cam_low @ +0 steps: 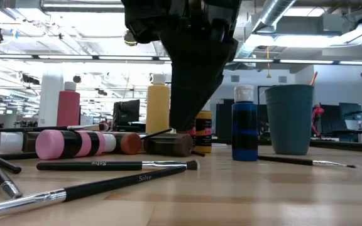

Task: Pick & Place Paint Supplies
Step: Put the black silver paintbrush into the blue cup

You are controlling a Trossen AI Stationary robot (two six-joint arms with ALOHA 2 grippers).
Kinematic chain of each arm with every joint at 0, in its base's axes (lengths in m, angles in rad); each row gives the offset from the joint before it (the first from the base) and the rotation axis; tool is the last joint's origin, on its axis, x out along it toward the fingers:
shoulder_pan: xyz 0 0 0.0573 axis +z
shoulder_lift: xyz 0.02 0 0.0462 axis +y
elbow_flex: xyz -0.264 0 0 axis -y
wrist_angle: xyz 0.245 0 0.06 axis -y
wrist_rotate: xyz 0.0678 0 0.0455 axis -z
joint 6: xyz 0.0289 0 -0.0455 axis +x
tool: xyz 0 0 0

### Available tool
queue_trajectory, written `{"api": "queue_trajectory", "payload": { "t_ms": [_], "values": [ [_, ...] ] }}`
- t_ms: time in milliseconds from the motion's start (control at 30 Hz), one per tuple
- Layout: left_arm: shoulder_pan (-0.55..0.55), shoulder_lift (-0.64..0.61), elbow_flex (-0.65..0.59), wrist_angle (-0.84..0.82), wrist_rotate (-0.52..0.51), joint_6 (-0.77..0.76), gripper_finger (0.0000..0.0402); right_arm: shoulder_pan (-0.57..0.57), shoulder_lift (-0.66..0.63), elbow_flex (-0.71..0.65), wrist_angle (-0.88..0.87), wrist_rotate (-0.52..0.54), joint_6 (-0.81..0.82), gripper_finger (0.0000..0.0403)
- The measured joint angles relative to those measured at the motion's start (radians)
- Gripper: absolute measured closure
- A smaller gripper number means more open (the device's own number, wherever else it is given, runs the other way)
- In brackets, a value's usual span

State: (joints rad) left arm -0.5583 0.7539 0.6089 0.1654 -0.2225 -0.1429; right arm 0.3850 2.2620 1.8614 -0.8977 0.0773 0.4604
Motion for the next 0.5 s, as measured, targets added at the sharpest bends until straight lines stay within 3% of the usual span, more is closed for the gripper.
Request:
{"api": "queue_trajectory", "payload": {
  "t_ms": [200, 367, 500],
  "values": [
    [0.0, 0.0, 0.0, -0.005, 0.006, 0.0, 0.0198, 0.001, 0.001, -0.049, 0.021, -0.001, 0.008, 0.0276],
    [0.0, 0.009, 0.0, -0.063, 0.101, 0.0, 0.0198, 0.012, 0.0, -0.072, 0.036, -0.003, 0.008, 0.0276],
    [-0.001, 0.008, -0.002, -0.074, 0.099, 0.001, 0.0198, 0.022, 0.001, -0.083, 0.054, -0.005, 0.007, 0.0276]
  ]
}}
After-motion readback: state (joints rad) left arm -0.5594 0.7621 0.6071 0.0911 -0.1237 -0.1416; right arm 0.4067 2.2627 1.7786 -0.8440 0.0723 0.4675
